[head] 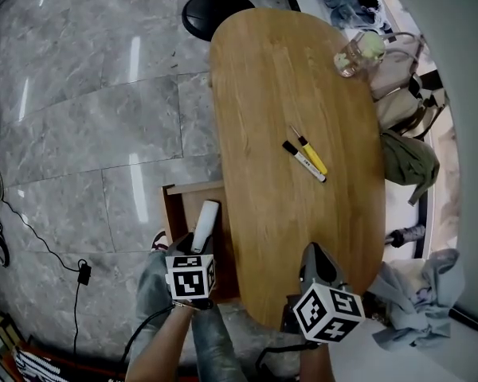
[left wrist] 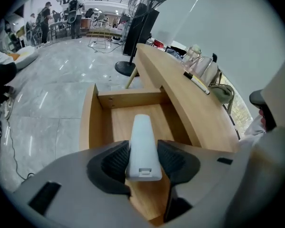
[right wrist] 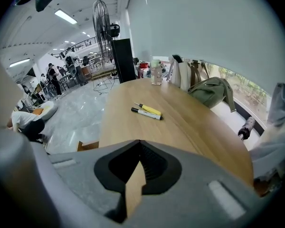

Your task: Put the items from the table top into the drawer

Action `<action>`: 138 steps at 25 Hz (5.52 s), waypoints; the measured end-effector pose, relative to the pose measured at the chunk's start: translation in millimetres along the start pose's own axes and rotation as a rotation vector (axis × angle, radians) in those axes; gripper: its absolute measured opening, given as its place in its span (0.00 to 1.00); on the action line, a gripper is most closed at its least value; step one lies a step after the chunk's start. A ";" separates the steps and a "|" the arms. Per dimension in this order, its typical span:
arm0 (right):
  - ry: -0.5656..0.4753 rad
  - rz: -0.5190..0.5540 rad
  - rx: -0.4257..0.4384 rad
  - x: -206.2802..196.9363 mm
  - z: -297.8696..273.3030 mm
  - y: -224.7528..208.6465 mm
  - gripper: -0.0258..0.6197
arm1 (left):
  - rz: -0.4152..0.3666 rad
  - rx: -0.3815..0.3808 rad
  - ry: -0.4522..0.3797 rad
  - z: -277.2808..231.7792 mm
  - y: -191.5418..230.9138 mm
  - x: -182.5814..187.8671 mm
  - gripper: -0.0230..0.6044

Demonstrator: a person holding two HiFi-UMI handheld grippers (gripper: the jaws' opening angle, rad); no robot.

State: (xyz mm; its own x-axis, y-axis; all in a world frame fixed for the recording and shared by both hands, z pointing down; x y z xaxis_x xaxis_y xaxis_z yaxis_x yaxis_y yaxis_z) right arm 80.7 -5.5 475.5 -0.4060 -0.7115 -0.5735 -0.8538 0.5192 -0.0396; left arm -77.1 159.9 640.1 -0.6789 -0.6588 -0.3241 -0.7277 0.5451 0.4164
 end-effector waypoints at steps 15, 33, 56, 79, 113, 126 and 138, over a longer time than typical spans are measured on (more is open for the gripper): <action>0.029 -0.050 0.013 -4.3 -9.7 -0.4 0.05 | 0.018 -0.013 0.134 -36.8 2.0 -9.2 0.35; -0.022 -0.198 -0.016 1.5 13.6 -2.1 0.05 | -0.475 -0.235 0.057 63.4 -48.1 83.8 0.36; -0.085 -0.479 -0.170 -30.4 48.9 -25.3 0.05 | -1.335 -0.387 0.251 30.7 -170.2 165.7 0.37; -0.051 -0.551 -0.247 -46.9 46.0 -42.8 0.05 | -1.592 -0.336 0.324 -47.1 -194.1 214.0 0.37; -0.021 -0.557 -0.220 -45.6 31.1 -56.4 0.05 | -1.937 -0.324 0.587 -105.9 -199.5 216.0 0.15; -0.039 -0.550 -0.213 -44.2 34.2 -48.5 0.05 | -1.919 -0.360 0.548 -88.1 -191.3 211.8 0.14; -0.065 -0.517 -0.202 -40.5 40.6 -43.5 0.05 | -1.848 -0.392 0.463 -50.9 -183.6 211.6 0.14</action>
State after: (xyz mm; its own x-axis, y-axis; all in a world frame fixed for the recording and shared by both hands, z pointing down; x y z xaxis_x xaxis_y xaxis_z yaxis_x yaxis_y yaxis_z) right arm 147.5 20.0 467.3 0.0981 -0.8153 -0.5706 -0.9845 0.0043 -0.1754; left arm -82.1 -106.0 538.3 0.8978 -0.2929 -0.3290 -0.2978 -0.9539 0.0366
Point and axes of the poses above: the fingertips, and each gripper's own axes: z backward along the fingers, y to its left, x out of its top, the point moved 3 cm from there along z, backward along the fingers, and after that the axes turned 6 degrees about -x, right-handed, at the moved point
